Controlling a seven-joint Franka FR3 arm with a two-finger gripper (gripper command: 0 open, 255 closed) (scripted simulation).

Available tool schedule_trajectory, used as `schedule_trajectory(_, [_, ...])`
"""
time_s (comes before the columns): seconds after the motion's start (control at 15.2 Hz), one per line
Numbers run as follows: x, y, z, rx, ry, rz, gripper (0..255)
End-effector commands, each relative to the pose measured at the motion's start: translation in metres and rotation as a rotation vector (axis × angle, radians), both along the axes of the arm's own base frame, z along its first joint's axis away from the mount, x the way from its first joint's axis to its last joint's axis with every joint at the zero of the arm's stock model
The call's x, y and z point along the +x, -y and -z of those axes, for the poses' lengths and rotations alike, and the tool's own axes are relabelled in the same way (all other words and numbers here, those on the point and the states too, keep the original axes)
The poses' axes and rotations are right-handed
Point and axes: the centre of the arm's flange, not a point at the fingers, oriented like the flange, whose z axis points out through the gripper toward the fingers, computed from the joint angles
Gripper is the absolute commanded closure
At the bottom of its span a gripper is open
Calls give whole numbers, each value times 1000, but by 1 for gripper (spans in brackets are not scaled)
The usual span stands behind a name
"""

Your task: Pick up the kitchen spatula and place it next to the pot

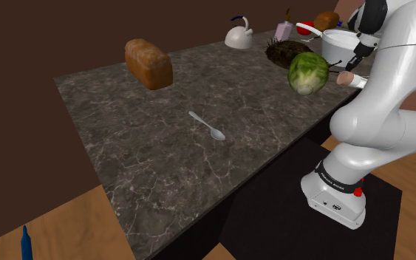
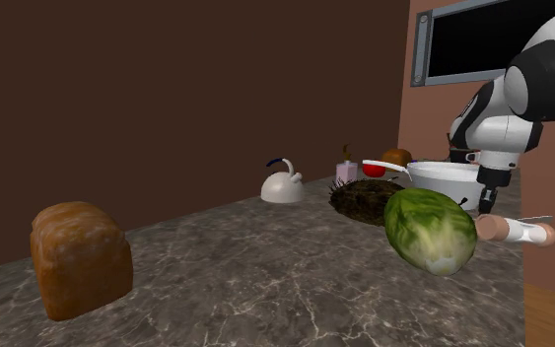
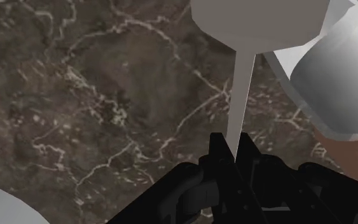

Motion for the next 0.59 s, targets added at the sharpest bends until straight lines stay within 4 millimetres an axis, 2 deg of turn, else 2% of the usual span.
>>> schedule_trajectory(0.0, [1, -2, 11, 19, -5, -1, 255])
schedule_trajectory(0.33, [1, -2, 11, 19, -5, -1, 255])
schedule_trajectory(0.4, [0, -1, 9, 19, -5, -1, 0])
schedule_trajectory(0.53, [-1, -2, 10, 19, -5, -1, 0])
